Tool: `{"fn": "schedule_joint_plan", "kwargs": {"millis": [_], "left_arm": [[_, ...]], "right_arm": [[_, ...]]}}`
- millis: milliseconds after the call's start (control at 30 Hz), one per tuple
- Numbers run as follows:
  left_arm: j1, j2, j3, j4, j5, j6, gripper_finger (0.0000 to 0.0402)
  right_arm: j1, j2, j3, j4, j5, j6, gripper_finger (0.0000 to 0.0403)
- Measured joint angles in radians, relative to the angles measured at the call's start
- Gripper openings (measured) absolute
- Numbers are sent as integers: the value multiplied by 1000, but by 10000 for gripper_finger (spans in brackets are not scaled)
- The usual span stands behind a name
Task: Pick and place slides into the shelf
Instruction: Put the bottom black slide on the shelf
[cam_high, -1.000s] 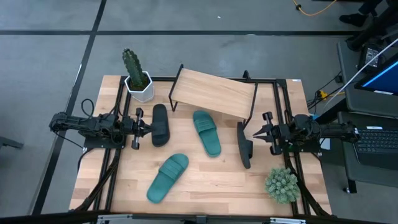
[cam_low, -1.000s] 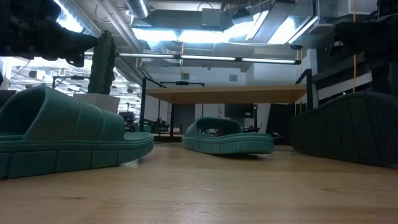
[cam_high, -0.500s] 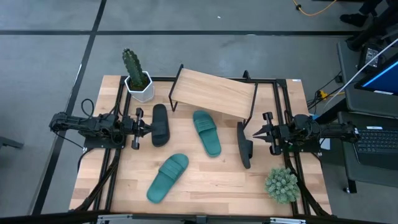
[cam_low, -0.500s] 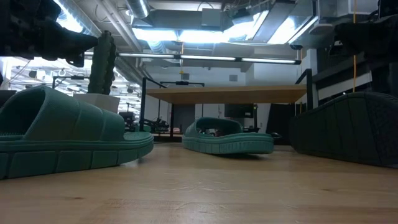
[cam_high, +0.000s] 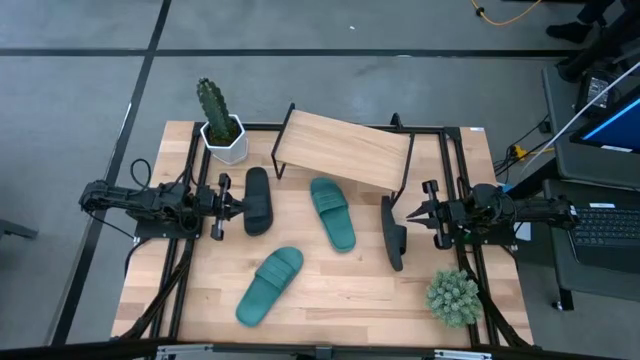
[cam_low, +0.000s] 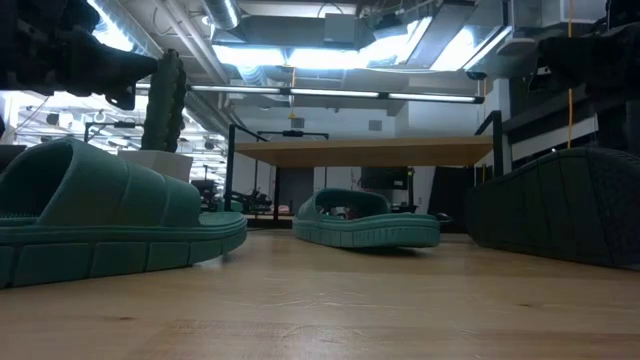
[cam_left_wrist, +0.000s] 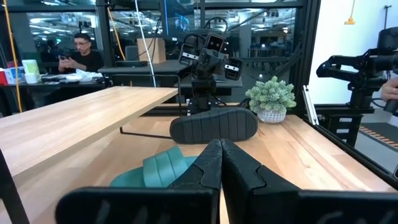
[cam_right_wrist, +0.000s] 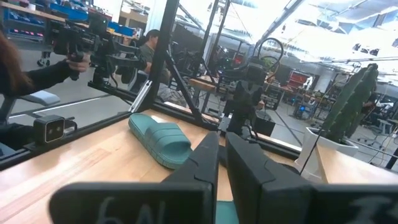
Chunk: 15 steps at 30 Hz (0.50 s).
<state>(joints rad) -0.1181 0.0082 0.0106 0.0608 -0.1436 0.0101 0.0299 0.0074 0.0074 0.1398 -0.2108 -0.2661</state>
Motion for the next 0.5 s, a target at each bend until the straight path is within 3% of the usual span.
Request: {"fn": "schedule_joint_plan", "kwargs": {"millis": [133,300,500], "left_arm": [[0,0,0,20,-9,-1,0],[0,0,15,42,-56,-3,0],[0,48,123,-32,-50,-1,0]], "right_arm": [[0,0,0,43,14,53,33],[0,0,0,64,152,128,15],[0,6,25,59,158,143,10]]}}
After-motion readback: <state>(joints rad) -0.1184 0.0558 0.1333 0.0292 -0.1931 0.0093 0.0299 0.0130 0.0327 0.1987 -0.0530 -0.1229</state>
